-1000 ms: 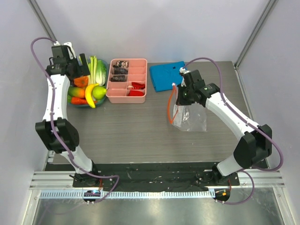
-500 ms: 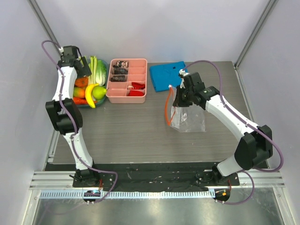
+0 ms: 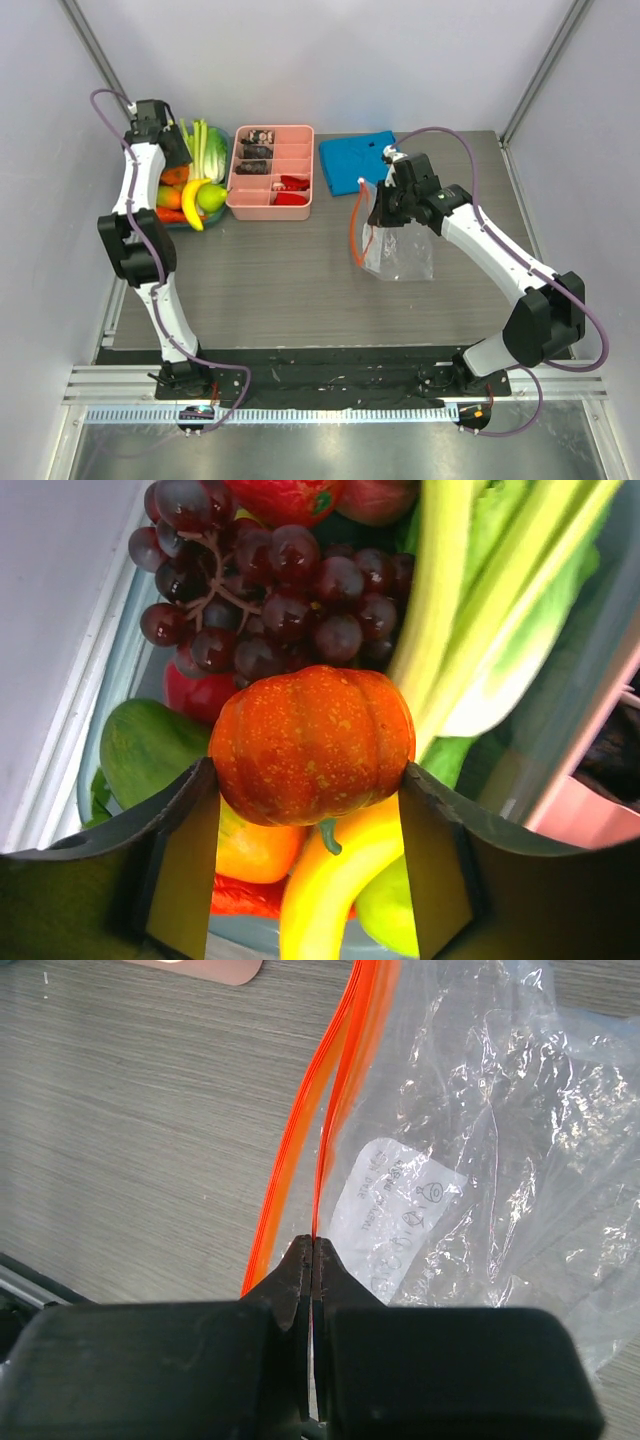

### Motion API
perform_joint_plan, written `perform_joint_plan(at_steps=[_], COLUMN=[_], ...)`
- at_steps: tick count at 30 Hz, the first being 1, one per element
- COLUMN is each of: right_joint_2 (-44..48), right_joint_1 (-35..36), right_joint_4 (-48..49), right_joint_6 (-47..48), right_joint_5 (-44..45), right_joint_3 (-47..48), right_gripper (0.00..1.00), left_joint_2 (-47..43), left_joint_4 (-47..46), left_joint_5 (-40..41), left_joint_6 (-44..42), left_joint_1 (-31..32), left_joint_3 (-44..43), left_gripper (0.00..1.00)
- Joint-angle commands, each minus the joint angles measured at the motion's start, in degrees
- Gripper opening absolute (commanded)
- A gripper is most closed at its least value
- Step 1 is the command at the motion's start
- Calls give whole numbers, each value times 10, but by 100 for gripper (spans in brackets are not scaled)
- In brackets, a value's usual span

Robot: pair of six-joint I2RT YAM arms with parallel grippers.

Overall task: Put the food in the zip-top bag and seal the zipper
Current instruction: Pick up the fake vegetable from the bin, then place the fake vegetable in the zipper food storage bag.

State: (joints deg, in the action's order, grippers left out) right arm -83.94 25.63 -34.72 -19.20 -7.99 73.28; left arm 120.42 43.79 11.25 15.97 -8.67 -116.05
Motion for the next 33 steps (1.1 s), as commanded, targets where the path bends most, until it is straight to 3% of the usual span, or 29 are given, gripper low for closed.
perform_joint_plan(at_steps=[1,8,10,14,24,33], right_joint_2=[21,31,34,36,18,47], right_joint_1=[-2,-2,-2,-2,-2,-3], right_joint_4=[22,47,60,82,157,159], right_joint_6=[-7,-71,-100,-142,-191,-157], right_joint_5=[-29,-102,-131,-170,-251,-224], right_joint_3=[12,30,36,36,21,-51], right_gripper=[1,1,1,1,1,1], left_joint_2=[-84,-159,-192,-251,-348,-347], left_joint_4=[-43,-24,-17,-24,-96,-134], left_joint_5=[-33,-109,-215,-344,-510,-532], left_joint_6=[-7,-9,6,28,134,164], left_joint_1=[-3,-1,1,36,228,355], left_joint_3=[10,8,15,47,153,265], left_gripper=[53,45,43,42,42,42])
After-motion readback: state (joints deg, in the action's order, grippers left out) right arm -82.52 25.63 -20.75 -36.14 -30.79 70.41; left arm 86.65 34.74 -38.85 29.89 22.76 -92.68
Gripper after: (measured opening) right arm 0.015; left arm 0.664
